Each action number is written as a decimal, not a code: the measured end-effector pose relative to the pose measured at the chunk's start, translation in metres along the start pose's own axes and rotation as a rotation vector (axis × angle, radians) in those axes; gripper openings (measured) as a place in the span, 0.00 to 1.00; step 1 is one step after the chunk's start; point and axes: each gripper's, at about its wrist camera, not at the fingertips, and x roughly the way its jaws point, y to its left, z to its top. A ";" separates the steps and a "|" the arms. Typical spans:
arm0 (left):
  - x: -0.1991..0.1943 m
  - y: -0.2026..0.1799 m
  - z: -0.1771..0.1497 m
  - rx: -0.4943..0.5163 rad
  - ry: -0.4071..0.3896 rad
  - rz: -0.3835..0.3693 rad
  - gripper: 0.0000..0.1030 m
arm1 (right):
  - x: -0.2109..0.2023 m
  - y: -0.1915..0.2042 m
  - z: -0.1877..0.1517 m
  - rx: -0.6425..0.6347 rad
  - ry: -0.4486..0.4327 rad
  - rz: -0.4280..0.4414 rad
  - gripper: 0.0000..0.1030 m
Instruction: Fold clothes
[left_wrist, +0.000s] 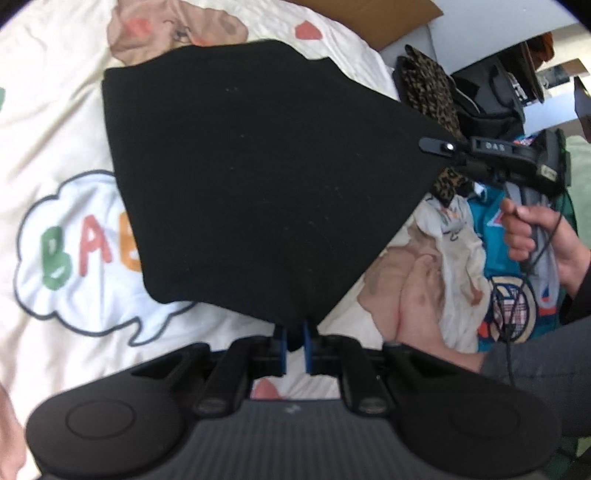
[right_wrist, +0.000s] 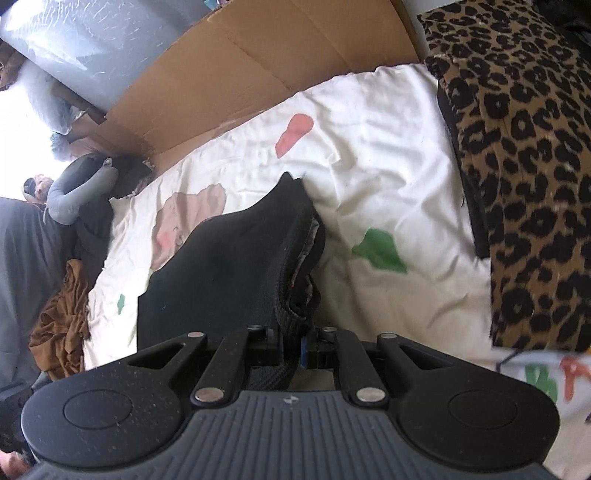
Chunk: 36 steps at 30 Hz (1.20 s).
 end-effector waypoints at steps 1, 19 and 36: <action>0.002 -0.002 0.000 0.007 0.008 -0.010 0.08 | 0.000 -0.002 0.003 -0.004 -0.003 -0.002 0.06; 0.033 -0.022 0.005 0.075 0.108 -0.071 0.02 | 0.022 -0.040 0.043 0.044 -0.057 -0.075 0.06; -0.053 0.024 0.047 0.067 -0.024 0.281 0.55 | -0.006 -0.063 0.032 0.287 -0.129 -0.178 0.51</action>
